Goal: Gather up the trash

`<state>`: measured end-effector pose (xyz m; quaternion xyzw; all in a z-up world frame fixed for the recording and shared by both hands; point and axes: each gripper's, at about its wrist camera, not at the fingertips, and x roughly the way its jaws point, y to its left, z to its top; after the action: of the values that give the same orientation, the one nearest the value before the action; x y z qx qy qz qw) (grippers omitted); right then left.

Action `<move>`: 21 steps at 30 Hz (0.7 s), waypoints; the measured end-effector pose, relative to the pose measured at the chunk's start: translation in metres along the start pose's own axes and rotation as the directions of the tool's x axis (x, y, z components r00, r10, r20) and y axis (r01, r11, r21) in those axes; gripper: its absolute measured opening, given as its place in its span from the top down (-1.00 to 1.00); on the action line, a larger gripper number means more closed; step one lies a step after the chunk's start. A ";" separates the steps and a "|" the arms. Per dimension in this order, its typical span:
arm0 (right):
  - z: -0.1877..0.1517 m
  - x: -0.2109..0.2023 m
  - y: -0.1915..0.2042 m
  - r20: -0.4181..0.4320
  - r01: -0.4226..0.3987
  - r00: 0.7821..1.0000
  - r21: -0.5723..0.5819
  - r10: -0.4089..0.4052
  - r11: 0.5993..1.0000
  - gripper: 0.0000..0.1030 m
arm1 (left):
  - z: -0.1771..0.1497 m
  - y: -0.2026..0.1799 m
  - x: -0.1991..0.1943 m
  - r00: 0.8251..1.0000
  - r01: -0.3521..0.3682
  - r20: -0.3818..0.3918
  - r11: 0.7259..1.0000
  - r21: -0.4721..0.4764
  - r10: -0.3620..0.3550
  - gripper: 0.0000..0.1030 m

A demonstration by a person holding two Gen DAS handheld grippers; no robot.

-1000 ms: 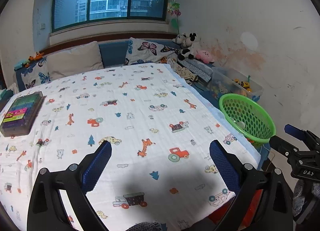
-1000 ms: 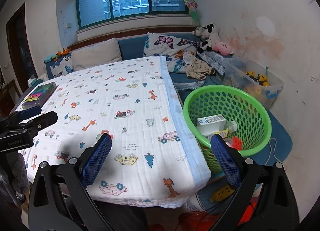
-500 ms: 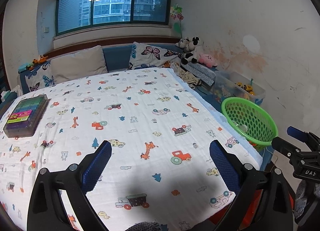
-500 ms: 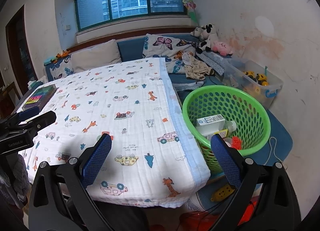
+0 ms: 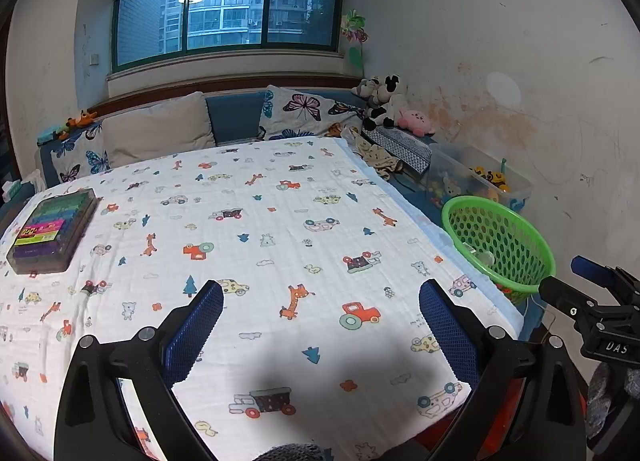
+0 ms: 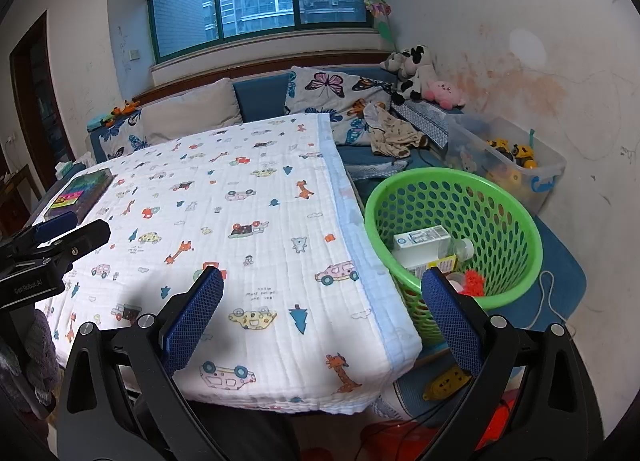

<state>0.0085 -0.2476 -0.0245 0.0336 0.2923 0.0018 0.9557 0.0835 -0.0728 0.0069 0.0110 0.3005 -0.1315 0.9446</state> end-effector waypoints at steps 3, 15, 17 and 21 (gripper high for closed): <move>-0.001 0.000 0.000 0.000 0.000 1.000 0.002 0.000 1.000 -0.91 | 0.000 0.000 0.000 1.000 0.001 -0.002 1.000 0.001 -0.001 -0.85; -0.004 0.001 0.005 0.001 -0.005 1.000 -0.004 0.005 1.000 -0.91 | -0.001 -0.001 0.000 1.000 -0.003 0.003 1.000 -0.003 0.003 -0.85; -0.004 0.002 0.006 0.001 -0.008 1.000 -0.005 0.008 1.000 -0.91 | -0.001 0.000 -0.001 1.000 -0.003 0.004 1.000 -0.006 0.003 -0.85; -0.004 0.001 0.008 0.001 -0.010 1.000 -0.008 0.010 1.000 -0.91 | -0.001 0.000 -0.001 1.000 -0.005 0.005 1.000 -0.006 0.005 -0.85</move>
<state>0.0073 -0.2396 -0.0274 0.0313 0.2915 0.0079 0.9560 0.0825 -0.0725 0.0069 0.0087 0.2985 -0.1284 0.9457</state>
